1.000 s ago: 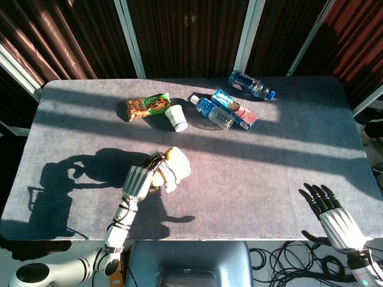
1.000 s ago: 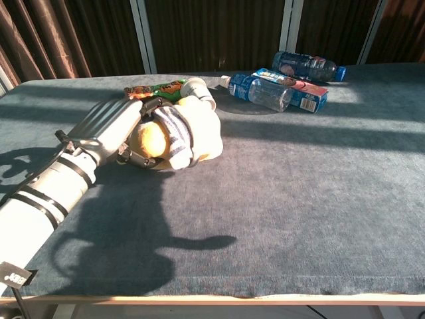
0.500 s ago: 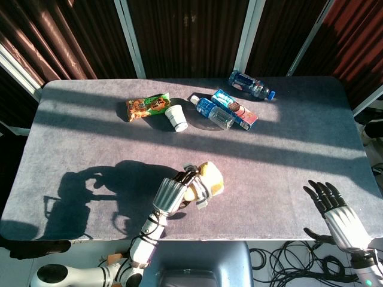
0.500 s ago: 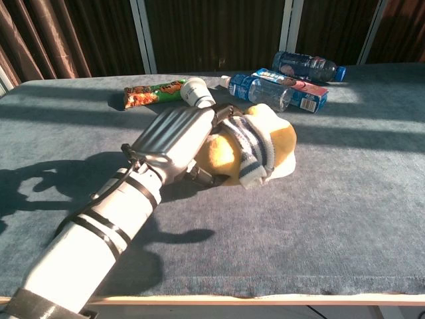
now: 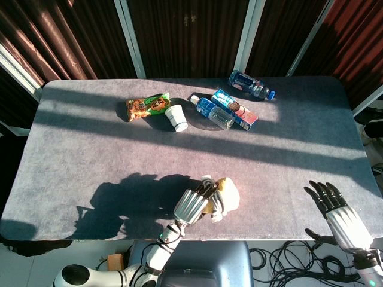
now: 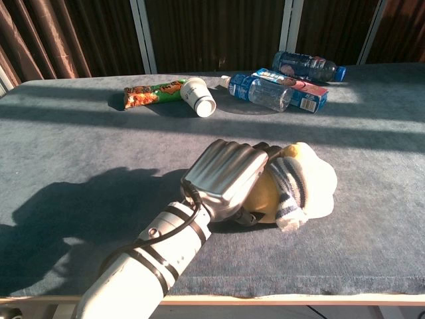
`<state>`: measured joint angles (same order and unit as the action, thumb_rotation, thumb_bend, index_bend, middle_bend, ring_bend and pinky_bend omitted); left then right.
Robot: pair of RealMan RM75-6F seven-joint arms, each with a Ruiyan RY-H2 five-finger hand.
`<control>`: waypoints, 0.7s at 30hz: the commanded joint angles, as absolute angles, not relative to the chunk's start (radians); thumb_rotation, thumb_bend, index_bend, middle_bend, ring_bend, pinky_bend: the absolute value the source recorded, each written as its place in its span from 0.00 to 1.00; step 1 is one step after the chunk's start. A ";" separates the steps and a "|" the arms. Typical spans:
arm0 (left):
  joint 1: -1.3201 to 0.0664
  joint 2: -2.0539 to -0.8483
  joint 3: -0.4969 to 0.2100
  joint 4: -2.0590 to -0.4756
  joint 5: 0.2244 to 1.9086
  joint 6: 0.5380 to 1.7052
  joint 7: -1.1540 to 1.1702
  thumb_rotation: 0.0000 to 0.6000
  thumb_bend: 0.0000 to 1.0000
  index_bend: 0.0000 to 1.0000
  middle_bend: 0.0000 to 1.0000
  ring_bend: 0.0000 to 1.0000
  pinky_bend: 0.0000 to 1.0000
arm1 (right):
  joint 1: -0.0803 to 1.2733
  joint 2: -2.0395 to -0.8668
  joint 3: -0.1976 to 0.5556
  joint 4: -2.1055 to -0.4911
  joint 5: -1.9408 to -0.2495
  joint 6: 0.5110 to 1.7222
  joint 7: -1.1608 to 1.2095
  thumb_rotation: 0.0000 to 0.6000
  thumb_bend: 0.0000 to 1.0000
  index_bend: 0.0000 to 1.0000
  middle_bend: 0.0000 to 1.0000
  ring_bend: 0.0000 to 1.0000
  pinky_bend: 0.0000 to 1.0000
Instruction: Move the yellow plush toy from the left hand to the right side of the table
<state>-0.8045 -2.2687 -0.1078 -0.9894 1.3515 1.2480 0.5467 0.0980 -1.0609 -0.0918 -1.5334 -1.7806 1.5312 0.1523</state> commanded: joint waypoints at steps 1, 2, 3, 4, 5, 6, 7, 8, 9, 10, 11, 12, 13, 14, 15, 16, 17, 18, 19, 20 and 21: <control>-0.799 -2.269 -0.109 -0.990 1.313 1.211 0.566 1.00 0.28 0.08 0.11 0.19 0.34 | 0.099 -1.063 -0.094 -1.536 -1.781 1.523 0.140 1.00 0.06 0.00 0.00 0.00 0.00; -0.799 -2.269 -0.111 -0.993 1.315 1.211 0.565 1.00 0.28 0.02 0.02 0.08 0.27 | 0.100 -1.063 -0.094 -1.537 -1.781 1.522 0.138 1.00 0.06 0.00 0.00 0.00 0.00; -0.797 -2.269 -0.113 -0.994 1.321 1.216 0.560 1.00 0.28 0.00 0.00 0.01 0.25 | 0.100 -1.063 -0.094 -1.538 -1.781 1.520 0.135 1.00 0.06 0.00 0.00 0.00 0.00; -0.794 -2.269 -0.115 -0.996 1.327 1.221 0.552 1.00 0.28 0.00 0.00 0.00 0.25 | 0.100 -1.063 -0.094 -1.539 -1.780 1.519 0.132 1.00 0.06 0.00 0.00 0.00 0.00; -0.792 -2.269 -0.117 -0.999 1.333 1.223 0.546 1.00 0.28 0.00 0.00 0.00 0.24 | 0.100 -1.064 -0.094 -1.539 -1.780 1.518 0.129 1.00 0.06 0.00 0.00 0.00 0.00; -0.786 -2.263 -0.120 -1.010 1.336 1.225 0.544 1.00 0.28 0.00 0.00 0.00 0.23 | 0.100 -1.064 -0.094 -1.540 -1.779 1.516 0.126 1.00 0.06 0.00 0.00 0.00 0.00; -0.782 -2.257 -0.122 -1.022 1.341 1.230 0.544 1.00 0.28 0.00 0.00 0.00 0.23 | 0.100 -1.065 -0.094 -1.540 -1.778 1.516 0.123 1.00 0.06 0.00 0.00 0.00 0.00; -0.778 -2.250 -0.123 -1.036 1.347 1.236 0.545 1.00 0.28 0.00 0.00 0.00 0.23 | 0.100 -1.065 -0.094 -1.541 -1.778 1.515 0.121 1.00 0.06 0.00 0.00 0.00 0.00; -0.772 -2.235 -0.124 -1.056 1.352 1.241 0.551 1.00 0.28 0.00 0.00 0.00 0.22 | 0.100 -1.065 -0.095 -1.541 -1.779 1.515 0.119 1.00 0.06 0.00 0.00 0.00 0.00; -0.768 -2.223 -0.126 -1.074 1.355 1.245 0.560 1.00 0.28 0.00 0.00 0.00 0.22 | 0.099 -1.066 -0.095 -1.541 -1.779 1.515 0.117 1.00 0.06 0.00 0.00 0.00 0.00; -0.761 -2.203 -0.128 -1.100 1.358 1.250 0.577 1.00 0.28 0.00 0.00 0.00 0.22 | 0.099 -1.067 -0.095 -1.541 -1.781 1.516 0.116 1.00 0.06 0.00 0.00 0.00 0.00; -0.755 -2.186 -0.128 -1.123 1.359 1.252 0.587 1.00 0.28 0.00 0.00 0.00 0.22 | 0.099 -1.067 -0.096 -1.540 -1.782 1.517 0.115 1.00 0.06 0.00 0.00 0.00 0.00; -0.749 -2.167 -0.128 -1.148 1.360 1.255 0.595 1.00 0.28 0.00 0.00 0.00 0.22 | 0.099 -1.068 -0.096 -1.540 -1.783 1.517 0.115 1.00 0.06 0.00 0.00 0.00 0.00; -0.740 -2.138 -0.125 -1.182 1.363 1.258 0.605 1.00 0.28 0.00 0.00 0.00 0.22 | 0.099 -1.068 -0.096 -1.539 -1.784 1.517 0.114 1.00 0.06 0.00 0.00 0.00 0.00; -0.732 -2.115 -0.122 -1.209 1.362 1.260 0.613 1.00 0.28 0.00 0.00 0.00 0.22 | 0.098 -1.068 -0.097 -1.539 -1.784 1.517 0.112 1.00 0.06 0.00 0.00 0.00 0.00; -0.722 -2.091 -0.119 -1.238 1.360 1.262 0.622 1.00 0.28 0.00 0.00 0.00 0.22 | 0.098 -1.069 -0.097 -1.539 -1.784 1.517 0.110 1.00 0.06 0.00 0.00 0.00 0.00; -0.711 -2.065 -0.116 -1.270 1.354 1.263 0.634 1.00 0.28 0.00 0.00 0.00 0.22 | 0.099 -1.070 -0.096 -1.539 -1.784 1.516 0.108 1.00 0.06 0.00 0.00 0.00 0.00; -0.696 -2.025 -0.110 -1.319 1.345 1.262 0.651 1.00 0.28 0.00 0.00 0.00 0.22 | 0.099 -1.071 -0.097 -1.539 -1.784 1.515 0.106 1.00 0.06 0.00 0.00 0.00 0.00; -0.684 -1.990 -0.104 -1.361 1.338 1.264 0.663 1.00 0.28 0.00 0.00 0.00 0.22 | 0.099 -1.071 -0.097 -1.539 -1.783 1.513 0.104 1.00 0.06 0.00 0.00 0.00 0.00; -0.671 -1.952 -0.097 -1.404 1.333 1.265 0.673 1.00 0.28 0.00 0.00 0.00 0.22 | 0.099 -1.071 -0.097 -1.540 -1.782 1.511 0.102 1.00 0.06 0.00 0.00 0.00 0.00; -0.656 -1.899 -0.087 -1.464 1.329 1.267 0.678 1.00 0.28 0.00 0.00 0.00 0.22 | 0.101 -1.071 -0.097 -1.541 -1.782 1.508 0.100 1.00 0.06 0.00 0.00 0.00 0.00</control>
